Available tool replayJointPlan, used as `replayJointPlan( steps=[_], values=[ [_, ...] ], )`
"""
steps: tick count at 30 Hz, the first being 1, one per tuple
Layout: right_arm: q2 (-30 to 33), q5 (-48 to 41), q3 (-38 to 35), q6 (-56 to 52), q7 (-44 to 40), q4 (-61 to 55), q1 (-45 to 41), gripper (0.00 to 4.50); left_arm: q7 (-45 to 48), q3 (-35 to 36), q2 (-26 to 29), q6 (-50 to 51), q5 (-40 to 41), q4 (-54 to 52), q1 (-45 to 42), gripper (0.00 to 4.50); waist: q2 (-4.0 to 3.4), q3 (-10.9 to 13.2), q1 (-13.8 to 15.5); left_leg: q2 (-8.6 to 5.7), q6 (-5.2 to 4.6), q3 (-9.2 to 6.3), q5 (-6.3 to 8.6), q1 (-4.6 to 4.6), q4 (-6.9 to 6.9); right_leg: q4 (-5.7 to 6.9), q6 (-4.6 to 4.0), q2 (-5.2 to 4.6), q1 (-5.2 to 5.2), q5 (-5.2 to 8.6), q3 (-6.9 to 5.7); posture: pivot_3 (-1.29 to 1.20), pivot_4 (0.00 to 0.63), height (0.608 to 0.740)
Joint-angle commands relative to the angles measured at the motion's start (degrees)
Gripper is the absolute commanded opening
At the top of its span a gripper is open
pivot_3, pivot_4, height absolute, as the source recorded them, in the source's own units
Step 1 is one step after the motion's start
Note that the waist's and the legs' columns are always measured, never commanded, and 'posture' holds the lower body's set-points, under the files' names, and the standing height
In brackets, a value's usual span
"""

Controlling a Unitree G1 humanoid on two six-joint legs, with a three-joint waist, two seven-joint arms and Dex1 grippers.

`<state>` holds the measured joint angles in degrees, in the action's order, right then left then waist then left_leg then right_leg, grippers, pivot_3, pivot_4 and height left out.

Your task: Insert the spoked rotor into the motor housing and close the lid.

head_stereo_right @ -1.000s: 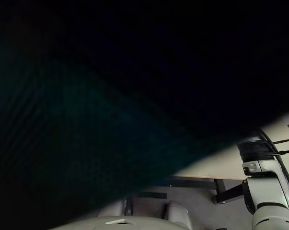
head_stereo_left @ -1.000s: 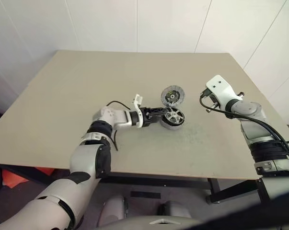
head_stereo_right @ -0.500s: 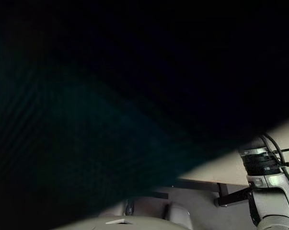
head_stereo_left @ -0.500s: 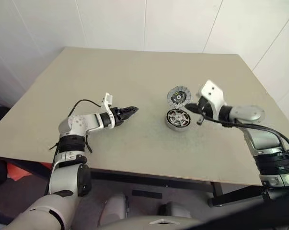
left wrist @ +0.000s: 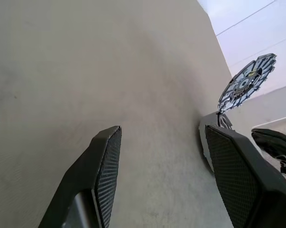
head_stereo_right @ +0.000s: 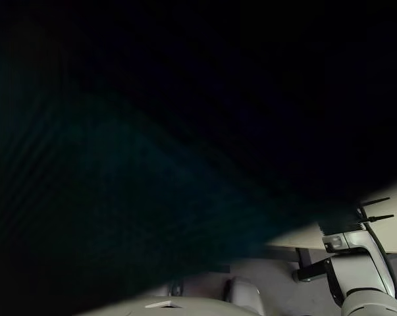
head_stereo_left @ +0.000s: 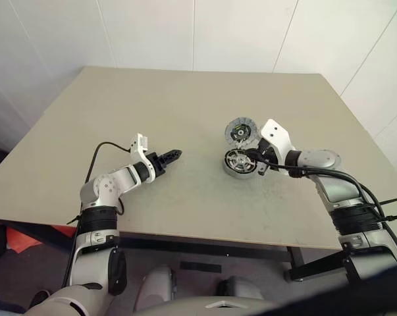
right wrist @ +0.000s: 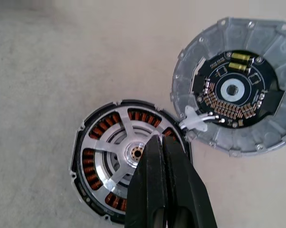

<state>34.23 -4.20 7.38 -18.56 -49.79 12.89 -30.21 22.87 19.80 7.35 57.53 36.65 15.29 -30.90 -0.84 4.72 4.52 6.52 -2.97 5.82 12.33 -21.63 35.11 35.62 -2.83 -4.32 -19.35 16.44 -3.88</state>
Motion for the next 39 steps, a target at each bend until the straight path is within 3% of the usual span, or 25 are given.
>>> replayJointPlan(
  steps=[1, 5, 11, 25, 29, 33, 39],
  values=[
    [-3.1, 1.1, 1.6, 1.2, 0.8, 6.2, -0.2, 0.00, -0.7, -0.1, -0.1, -0.8, 1.1, -2.9, -0.1, 2.98, 0.01, 0.0, -0.1, 0.00, 0.00, 0.00, 0.00, 0.01, 0.00, 0.01, 0.00, 0.00, 0.01, 0.00, 0.00, 0.00, 0.000, 0.740],
    [-5.0, 3.0, 3.2, 2.3, 1.9, 10.0, 2.0, 0.00, -1.3, 0.0, -0.1, -1.2, 1.2, -2.8, 0.0, 2.98, 0.17, -0.2, -0.3, 0.00, 0.01, 0.02, 0.00, 0.13, -0.02, 0.01, 0.00, 0.00, 0.11, 0.00, 0.01, 0.00, 0.000, 0.740],
    [-4.1, 3.1, 0.2, 3.3, 4.3, 12.0, -3.4, 0.00, -1.6, 0.1, 0.1, -2.0, 1.0, -1.7, 0.1, 2.98, 0.19, -0.2, -0.6, 0.01, 0.30, 0.03, 0.05, 0.57, -0.03, 0.02, -0.01, 0.01, 0.49, 0.00, 0.05, 0.00, 0.000, 0.740],
    [-1.0, -1.6, -1.8, -2.9, -0.5, -7.4, -1.5, 0.00, -1.7, -1.0, 0.5, -2.7, 0.5, -0.4, 0.5, 2.98, 0.17, -0.1, -0.4, 0.27, -0.05, 0.45, -0.09, 0.01, -0.15, -0.07, -0.03, 0.00, 0.00, -0.04, -0.01, 0.00, 0.000, 0.740],
    [-3.5, -2.0, 0.0, -3.9, -0.2, -3.1, 1.9, 0.00, -1.7, -1.2, 0.7, -2.7, 0.5, -0.3, 0.4, 2.98, 0.17, -0.1, -0.4, 0.27, -0.06, 0.47, -0.07, 0.01, -0.14, -0.11, -0.03, 0.00, 0.02, -0.04, 0.00, 0.00, 0.000, 0.740],
    [-5.3, 4.0, 2.9, 0.4, 4.9, 6.6, 2.8, 0.00, -1.8, -1.2, 0.8, -2.9, 0.5, -0.1, 0.3, 2.98, 0.11, -0.2, -0.5, 0.27, 0.02, 0.50, -0.11, 0.08, -0.13, -0.08, -0.03, -0.01, 0.05, -0.04, 0.02, 0.00, 0.000, 0.740],
    [-3.2, -0.2, -1.1, -0.3, 2.5, 1.1, -0.4, 0.00, -1.9, -1.5, 0.7, -2.9, 0.6, 0.0, 0.4, 2.98, 0.13, -0.1, -0.3, 0.43, 0.39, 0.79, -0.13, 0.54, -0.18, 0.01, -0.03, -0.02, 0.39, -0.04, 0.10, 0.00, 0.000, 0.740]
  ],
)
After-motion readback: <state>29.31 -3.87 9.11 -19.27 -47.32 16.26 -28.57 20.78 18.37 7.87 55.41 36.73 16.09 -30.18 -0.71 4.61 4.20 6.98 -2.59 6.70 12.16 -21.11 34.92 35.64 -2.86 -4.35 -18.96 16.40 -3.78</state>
